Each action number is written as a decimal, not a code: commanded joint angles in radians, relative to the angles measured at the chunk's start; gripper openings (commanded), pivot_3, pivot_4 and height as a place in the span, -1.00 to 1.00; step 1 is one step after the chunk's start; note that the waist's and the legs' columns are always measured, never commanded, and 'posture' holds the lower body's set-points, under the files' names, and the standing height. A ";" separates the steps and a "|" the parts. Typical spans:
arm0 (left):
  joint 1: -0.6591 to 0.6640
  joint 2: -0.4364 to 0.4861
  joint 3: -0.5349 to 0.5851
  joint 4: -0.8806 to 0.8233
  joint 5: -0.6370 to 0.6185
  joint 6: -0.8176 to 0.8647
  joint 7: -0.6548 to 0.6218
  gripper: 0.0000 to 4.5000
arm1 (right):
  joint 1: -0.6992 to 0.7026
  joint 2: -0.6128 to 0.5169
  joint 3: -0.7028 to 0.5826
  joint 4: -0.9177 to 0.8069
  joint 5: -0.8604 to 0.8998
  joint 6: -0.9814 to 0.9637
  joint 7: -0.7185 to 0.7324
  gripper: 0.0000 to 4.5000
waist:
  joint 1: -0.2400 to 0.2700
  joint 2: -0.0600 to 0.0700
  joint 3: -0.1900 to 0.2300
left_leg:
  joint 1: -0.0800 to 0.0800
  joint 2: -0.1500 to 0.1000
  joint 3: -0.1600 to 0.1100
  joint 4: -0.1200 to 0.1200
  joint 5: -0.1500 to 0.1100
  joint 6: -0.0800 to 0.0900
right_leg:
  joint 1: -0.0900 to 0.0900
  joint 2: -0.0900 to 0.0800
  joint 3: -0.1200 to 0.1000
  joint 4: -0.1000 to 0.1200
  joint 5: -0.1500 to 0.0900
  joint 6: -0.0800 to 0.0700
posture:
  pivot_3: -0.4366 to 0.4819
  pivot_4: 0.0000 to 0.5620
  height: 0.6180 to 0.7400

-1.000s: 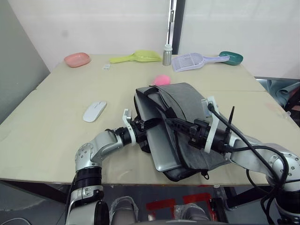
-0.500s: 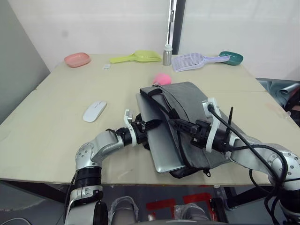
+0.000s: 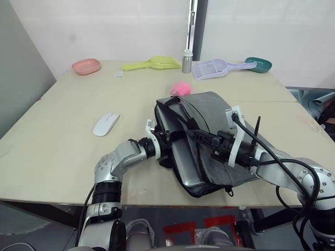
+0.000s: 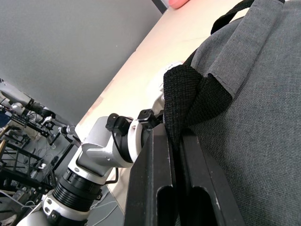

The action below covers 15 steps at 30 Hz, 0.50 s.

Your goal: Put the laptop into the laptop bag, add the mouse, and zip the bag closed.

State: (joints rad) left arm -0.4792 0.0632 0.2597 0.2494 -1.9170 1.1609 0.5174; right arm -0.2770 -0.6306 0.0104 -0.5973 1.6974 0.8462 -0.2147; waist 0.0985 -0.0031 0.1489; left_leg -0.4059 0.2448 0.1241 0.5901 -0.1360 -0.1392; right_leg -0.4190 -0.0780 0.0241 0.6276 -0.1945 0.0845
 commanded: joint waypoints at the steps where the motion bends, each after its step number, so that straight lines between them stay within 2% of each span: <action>1: -0.045 0.000 -0.034 0.002 -0.052 -0.020 -0.044 -0.86 | -0.021 0.002 -0.006 -0.036 0.032 -0.026 0.004 -0.98 | 0.000 0.000 0.000 | 0.000 0.000 0.000 0.000 0.000 0.000 | 0.000 0.000 0.000 0.000 0.000 0.000 | -0.05 -0.47 1.00; 15: -0.063 0.032 -0.127 0.001 -0.018 0.002 -0.143 -0.86 | -0.019 -0.002 -0.010 -0.039 0.037 -0.028 0.001 -0.98 | 0.002 0.000 0.000 | 0.000 0.000 0.000 0.000 0.000 0.000 | 0.000 0.000 0.000 0.000 0.000 0.000 | -0.05 -0.47 1.00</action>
State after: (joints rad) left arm -0.5104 0.1008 0.1473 0.2902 -1.9081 1.1311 0.4384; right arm -0.2770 -0.6309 0.0104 -0.5989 1.7050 0.8449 -0.2167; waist 0.1009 -0.0031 0.1489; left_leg -0.4059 0.2447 0.1241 0.5900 -0.1360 -0.1392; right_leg -0.4190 -0.0782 0.0241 0.6277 -0.1943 0.0848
